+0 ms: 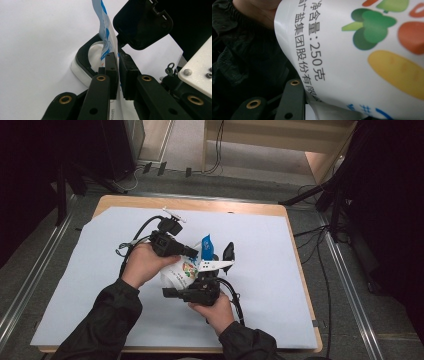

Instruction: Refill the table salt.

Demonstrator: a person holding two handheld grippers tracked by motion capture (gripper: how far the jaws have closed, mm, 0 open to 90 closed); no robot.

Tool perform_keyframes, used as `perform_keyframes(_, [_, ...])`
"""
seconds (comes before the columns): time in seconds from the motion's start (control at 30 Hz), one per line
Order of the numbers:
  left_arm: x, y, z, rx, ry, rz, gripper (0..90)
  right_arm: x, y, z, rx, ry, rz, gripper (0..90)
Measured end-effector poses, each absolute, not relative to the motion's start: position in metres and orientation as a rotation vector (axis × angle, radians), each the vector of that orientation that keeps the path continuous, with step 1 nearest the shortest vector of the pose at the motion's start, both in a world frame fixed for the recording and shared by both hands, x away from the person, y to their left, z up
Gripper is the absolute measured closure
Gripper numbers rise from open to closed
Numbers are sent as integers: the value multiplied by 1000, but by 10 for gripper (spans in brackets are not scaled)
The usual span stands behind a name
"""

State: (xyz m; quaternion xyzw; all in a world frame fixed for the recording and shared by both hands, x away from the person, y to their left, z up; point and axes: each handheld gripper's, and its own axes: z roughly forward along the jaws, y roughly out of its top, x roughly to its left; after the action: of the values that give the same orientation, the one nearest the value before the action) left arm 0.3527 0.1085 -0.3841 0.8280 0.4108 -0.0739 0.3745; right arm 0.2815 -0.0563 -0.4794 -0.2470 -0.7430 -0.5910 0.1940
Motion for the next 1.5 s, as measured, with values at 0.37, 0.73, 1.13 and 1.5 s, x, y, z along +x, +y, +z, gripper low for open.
perform_keyframes(0.37, [353, 110, -384, 2117, 1057, -198, 866, 283, -56, -480, -684, -2066, -1658, 694])
perform_keyframes(0.73, [353, 109, -384, 2132, 1061, -171, 900, 282, -55, -481, -696, -2072, -1648, 694])
perform_keyframes(1.13, [353, 110, -384, 2134, 1075, -164, 900, 281, -55, -482, -707, -2069, -1639, 696])
perform_keyframes(1.5, [354, 112, -383, 2126, 1075, -142, 900, 281, -55, -480, -711, -2085, -1653, 646])
